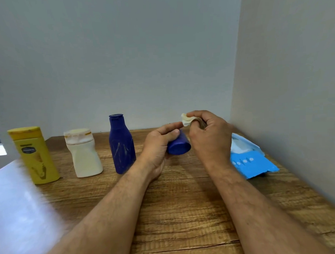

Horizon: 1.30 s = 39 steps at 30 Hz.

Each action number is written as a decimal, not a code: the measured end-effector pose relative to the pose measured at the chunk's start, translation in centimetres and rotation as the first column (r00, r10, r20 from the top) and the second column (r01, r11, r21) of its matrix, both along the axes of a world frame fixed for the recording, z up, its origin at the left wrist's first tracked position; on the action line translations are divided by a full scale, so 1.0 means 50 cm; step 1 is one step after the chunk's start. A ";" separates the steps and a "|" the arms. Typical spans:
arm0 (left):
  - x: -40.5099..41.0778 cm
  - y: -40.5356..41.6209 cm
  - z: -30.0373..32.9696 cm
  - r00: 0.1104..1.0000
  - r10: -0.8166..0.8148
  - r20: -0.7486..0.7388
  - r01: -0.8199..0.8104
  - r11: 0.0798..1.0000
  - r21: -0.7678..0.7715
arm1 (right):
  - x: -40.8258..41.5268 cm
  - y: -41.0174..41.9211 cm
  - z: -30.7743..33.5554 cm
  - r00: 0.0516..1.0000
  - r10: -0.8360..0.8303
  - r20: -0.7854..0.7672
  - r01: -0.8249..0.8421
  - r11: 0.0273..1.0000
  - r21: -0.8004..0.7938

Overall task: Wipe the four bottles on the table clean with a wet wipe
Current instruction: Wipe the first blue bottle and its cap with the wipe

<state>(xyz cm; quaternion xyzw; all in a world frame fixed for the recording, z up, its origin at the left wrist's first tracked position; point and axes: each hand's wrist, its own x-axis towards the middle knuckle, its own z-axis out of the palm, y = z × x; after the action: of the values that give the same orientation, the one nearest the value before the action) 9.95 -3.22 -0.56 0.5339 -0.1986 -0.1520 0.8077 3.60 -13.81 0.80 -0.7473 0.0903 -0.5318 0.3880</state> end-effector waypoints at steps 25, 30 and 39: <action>-0.009 0.003 -0.005 0.902 0.130 0.412 -0.283 0.898 0.336 | 0.001 -0.001 0.002 0.982 0.023 0.190 -0.012 0.998 -0.060; 0.003 0.002 -0.013 0.897 0.133 0.422 -0.299 0.885 0.357 | 0.002 -0.001 -0.003 0.976 0.131 0.171 -0.096 0.975 -0.201; 0.014 0.010 -0.012 0.882 0.297 0.366 -0.403 0.878 0.259 | -0.003 -0.004 -0.011 0.984 0.172 0.038 -0.141 0.899 -0.416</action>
<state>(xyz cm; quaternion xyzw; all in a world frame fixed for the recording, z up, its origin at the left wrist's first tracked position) 10.67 -2.70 -1.16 0.7049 -0.1959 0.0547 0.6795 3.44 -14.02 0.25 -0.7968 -0.0982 -0.5333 0.2665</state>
